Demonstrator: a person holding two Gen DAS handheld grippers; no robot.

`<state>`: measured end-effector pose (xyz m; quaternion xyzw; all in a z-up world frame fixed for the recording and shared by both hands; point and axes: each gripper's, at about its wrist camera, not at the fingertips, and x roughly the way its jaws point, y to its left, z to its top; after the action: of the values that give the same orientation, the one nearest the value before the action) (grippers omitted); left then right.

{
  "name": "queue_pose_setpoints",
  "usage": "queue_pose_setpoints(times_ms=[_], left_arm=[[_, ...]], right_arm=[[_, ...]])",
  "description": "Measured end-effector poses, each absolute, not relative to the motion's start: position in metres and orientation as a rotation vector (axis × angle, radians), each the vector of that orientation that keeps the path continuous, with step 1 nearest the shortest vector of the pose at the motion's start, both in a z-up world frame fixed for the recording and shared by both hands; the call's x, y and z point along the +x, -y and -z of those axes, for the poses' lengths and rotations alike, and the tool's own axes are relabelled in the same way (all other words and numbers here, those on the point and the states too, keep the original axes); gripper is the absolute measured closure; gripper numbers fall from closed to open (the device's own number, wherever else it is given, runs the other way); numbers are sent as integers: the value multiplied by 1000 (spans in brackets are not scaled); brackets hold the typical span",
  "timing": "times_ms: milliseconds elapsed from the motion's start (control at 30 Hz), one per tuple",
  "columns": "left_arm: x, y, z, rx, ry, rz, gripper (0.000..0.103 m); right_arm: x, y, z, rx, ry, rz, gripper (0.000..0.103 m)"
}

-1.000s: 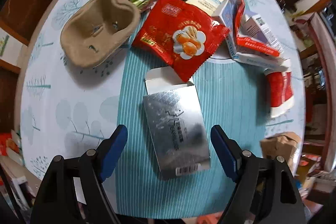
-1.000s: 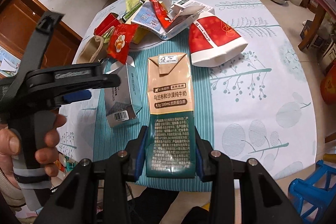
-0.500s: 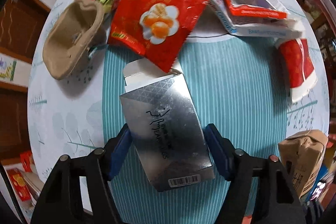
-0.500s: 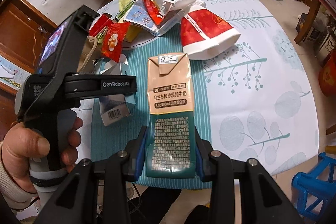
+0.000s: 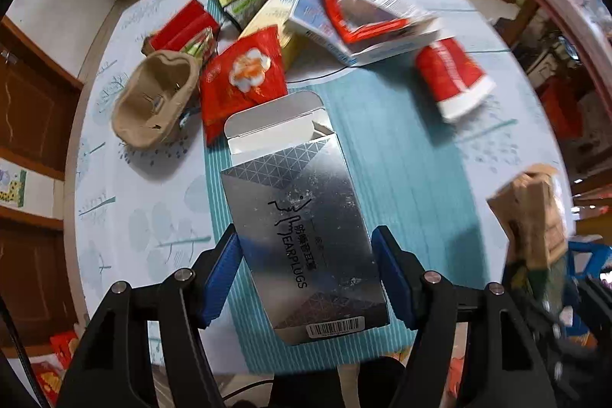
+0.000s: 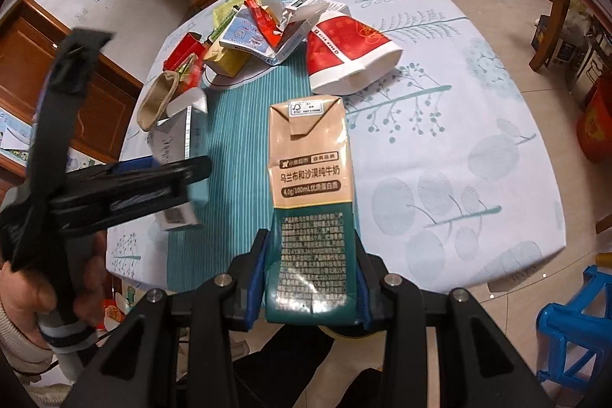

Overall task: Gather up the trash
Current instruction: 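Carry both items down over the black bin and open both grippers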

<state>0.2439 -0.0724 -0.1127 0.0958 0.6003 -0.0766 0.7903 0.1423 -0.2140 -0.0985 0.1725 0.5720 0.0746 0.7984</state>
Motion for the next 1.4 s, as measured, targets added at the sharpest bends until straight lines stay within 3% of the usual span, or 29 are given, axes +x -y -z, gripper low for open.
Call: queue_pose_setpoints(times_ms=[300, 600, 1033, 1400], left_arm=[[161, 68, 57, 140, -1190, 209, 36], [79, 79, 57, 106, -1183, 181, 36], [18, 94, 119, 168, -1325, 210, 36], [14, 100, 235, 128, -1445, 277, 36]], right_arm=[[102, 231, 78, 345, -1197, -214, 65], [43, 239, 73, 289, -1208, -313, 65], [-14, 245, 147, 387, -1351, -327, 65], [-15, 251, 251, 457, -1457, -200, 65]])
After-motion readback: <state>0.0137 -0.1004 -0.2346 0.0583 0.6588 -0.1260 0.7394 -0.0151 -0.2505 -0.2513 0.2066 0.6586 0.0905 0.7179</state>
